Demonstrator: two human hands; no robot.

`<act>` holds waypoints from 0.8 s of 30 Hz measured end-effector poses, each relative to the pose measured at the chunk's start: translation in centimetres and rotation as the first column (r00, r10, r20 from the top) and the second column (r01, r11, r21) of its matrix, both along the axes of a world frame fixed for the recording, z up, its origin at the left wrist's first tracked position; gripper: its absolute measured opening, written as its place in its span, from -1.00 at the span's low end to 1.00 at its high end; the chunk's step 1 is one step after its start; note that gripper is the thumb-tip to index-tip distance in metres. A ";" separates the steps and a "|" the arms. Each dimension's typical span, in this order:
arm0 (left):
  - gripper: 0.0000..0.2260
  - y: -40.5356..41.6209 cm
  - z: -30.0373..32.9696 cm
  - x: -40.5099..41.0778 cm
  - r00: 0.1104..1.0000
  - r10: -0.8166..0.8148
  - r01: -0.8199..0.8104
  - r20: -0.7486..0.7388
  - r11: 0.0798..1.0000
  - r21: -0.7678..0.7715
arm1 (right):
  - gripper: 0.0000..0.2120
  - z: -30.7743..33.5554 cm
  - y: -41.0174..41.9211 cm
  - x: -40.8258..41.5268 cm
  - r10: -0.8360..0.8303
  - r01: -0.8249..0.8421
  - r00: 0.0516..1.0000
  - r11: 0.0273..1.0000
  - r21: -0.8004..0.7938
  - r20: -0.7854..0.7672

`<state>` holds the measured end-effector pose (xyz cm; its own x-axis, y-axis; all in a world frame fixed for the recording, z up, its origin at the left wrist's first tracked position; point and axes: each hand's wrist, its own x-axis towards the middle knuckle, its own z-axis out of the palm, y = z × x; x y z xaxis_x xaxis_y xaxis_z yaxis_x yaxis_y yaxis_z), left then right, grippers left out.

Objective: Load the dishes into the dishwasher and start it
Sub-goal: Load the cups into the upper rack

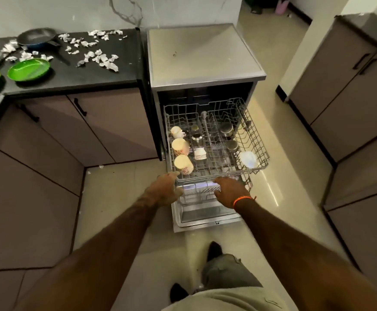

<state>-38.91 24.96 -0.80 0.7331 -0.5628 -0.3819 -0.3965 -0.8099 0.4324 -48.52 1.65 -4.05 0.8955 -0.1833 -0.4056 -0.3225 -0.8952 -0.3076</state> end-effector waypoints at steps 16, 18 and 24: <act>-0.32 -15.7 -3.6 -5.6 0.991 0.122 -0.119 -0.054 0.991 0.059 | -0.55 -0.3 -17.7 -4.6 -0.012 0.012 1.000 0.999 0.036 0.000; -0.34 -16.6 -4.6 -6.0 0.986 0.161 -0.158 -0.051 0.986 0.062 | -0.61 -0.8 -19.7 -4.0 0.020 -0.020 1.000 0.999 0.040 0.002; -0.35 -18.0 -6.6 -6.9 0.983 0.175 -0.168 -0.058 0.980 0.111 | -0.58 -1.6 -22.1 -1.7 0.103 -0.103 0.994 0.995 0.011 0.023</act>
